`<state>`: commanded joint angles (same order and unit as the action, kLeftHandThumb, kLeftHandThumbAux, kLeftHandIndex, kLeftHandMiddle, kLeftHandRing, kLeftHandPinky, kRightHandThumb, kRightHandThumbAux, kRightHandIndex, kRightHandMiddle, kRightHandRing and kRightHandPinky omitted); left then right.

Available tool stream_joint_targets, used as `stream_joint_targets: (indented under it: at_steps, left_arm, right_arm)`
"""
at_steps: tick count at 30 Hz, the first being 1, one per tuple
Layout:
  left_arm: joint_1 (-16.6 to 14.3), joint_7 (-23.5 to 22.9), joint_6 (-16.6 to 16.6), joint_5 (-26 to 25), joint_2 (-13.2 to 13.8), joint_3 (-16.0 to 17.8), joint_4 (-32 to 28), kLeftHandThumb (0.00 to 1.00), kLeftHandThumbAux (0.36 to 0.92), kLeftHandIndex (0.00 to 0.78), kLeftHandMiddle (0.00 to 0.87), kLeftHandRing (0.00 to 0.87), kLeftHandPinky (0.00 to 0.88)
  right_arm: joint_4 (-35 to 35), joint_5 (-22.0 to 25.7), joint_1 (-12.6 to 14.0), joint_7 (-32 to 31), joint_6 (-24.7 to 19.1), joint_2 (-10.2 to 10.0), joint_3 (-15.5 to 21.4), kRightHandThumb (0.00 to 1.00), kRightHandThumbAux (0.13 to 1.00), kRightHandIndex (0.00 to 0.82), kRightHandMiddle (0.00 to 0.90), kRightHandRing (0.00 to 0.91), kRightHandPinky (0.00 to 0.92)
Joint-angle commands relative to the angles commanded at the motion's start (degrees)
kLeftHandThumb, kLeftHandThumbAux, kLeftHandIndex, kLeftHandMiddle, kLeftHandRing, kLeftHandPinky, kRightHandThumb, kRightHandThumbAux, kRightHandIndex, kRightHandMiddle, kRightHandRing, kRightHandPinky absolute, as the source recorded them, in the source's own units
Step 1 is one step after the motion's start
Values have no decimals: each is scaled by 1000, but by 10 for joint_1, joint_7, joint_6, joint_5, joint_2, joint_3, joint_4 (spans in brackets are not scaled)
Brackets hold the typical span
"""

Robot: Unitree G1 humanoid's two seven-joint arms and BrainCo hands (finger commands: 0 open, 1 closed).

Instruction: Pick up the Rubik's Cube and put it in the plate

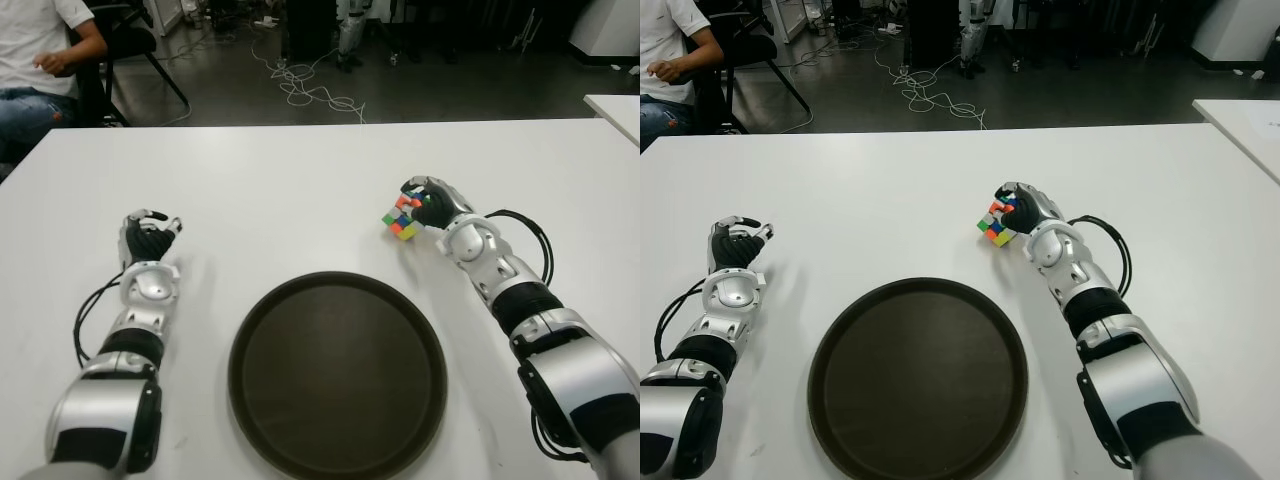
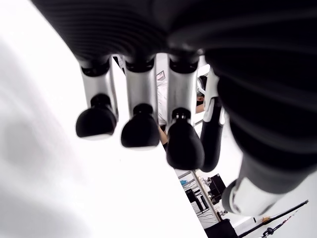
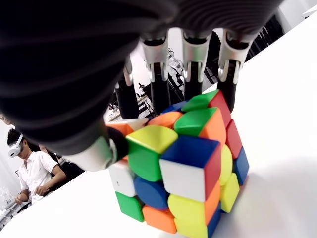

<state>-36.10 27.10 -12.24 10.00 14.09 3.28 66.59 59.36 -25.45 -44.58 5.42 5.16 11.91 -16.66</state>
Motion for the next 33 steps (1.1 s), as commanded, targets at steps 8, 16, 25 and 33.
stream_joint_targets:
  at_steps: [8, 16, 25, 33]
  left_arm:
    - [1, 2, -4, 0, 0, -1, 1, 711, 702, 443, 818, 820, 811]
    - [-1, 3, 2, -2, -1, 1, 3, 710, 702, 442, 821, 820, 811]
    - [-1, 4, 6, -3, -2, 3, 2, 711, 702, 443, 821, 825, 821]
    - [-1, 4, 5, -4, -2, 3, 1, 710, 703, 442, 820, 821, 812]
  right_arm:
    - [3, 4, -1, -6, -3, -1, 4, 705, 720, 440, 812, 808, 802]
    - [2, 4, 0, -8, -2, 0, 4, 705, 720, 440, 812, 807, 802]
    - [0, 7, 3, -8, 0, 0, 6, 705, 720, 440, 809, 803, 797]
    - [-2, 12, 5, -14, 1, 1, 10, 704, 720, 440, 811, 803, 794]
